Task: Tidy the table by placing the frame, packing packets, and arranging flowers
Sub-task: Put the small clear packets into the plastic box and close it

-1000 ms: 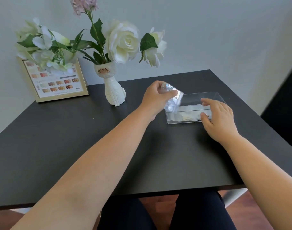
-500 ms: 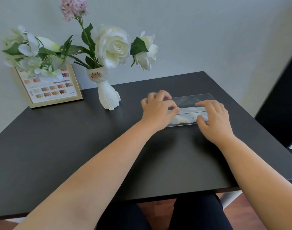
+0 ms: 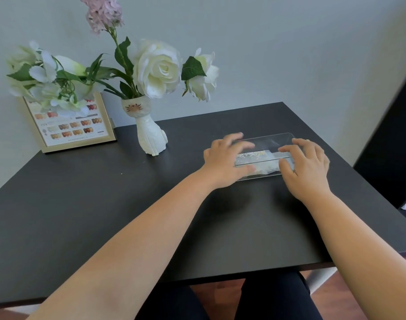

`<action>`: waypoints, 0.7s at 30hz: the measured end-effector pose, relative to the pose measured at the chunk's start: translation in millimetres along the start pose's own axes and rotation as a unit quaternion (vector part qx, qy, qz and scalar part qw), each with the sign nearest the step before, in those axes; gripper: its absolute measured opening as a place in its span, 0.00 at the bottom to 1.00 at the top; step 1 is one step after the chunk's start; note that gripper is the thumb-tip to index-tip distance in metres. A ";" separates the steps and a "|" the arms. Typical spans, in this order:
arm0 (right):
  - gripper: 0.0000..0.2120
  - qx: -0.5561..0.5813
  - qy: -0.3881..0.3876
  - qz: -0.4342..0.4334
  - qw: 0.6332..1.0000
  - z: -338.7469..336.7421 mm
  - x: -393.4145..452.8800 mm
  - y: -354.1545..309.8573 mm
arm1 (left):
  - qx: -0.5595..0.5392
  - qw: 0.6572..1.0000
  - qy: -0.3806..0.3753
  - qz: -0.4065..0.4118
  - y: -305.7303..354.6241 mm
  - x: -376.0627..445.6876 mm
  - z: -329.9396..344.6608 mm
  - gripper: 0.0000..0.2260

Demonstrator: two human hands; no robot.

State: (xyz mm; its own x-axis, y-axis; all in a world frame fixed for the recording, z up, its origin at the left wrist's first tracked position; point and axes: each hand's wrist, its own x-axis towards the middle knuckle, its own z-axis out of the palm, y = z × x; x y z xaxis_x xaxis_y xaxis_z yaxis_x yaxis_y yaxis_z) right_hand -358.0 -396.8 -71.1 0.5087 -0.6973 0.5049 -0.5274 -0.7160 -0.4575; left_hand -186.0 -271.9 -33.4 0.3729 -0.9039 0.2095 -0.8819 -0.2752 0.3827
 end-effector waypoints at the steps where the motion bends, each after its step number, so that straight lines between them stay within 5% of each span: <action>1: 0.18 0.014 -0.012 0.003 1.000 0.9 0.6 0.4 | -0.026 0.999 0.005 -0.030 -3.5 -1.2 -1.3 0.29; 5: 0.19 0.010 -0.025 0.009 1.000 3.3 1.5 4.3 | -0.118 0.989 -0.048 -0.076 -13.0 -7.4 2.1 0.35; 15: 0.19 -0.017 -0.013 0.025 0.999 -2.8 -1.9 1.4 | -0.140 0.989 -0.030 -0.033 -22.3 -15.0 4.6 0.37; 21: 0.14 0.044 0.064 -0.172 0.982 -1.8 -11.8 -47.9 | -0.222 0.967 0.105 -0.066 -69.6 -49.0 -16.4 0.27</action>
State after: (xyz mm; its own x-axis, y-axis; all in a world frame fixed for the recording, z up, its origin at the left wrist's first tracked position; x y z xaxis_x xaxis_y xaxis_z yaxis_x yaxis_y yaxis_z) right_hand -340.0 -354.2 -53.9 0.5540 -0.4071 0.7262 -0.2744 -0.9128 -0.3024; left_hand -138.1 -203.1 -55.5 0.5649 -0.7716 0.2925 -0.6299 -0.1742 0.7569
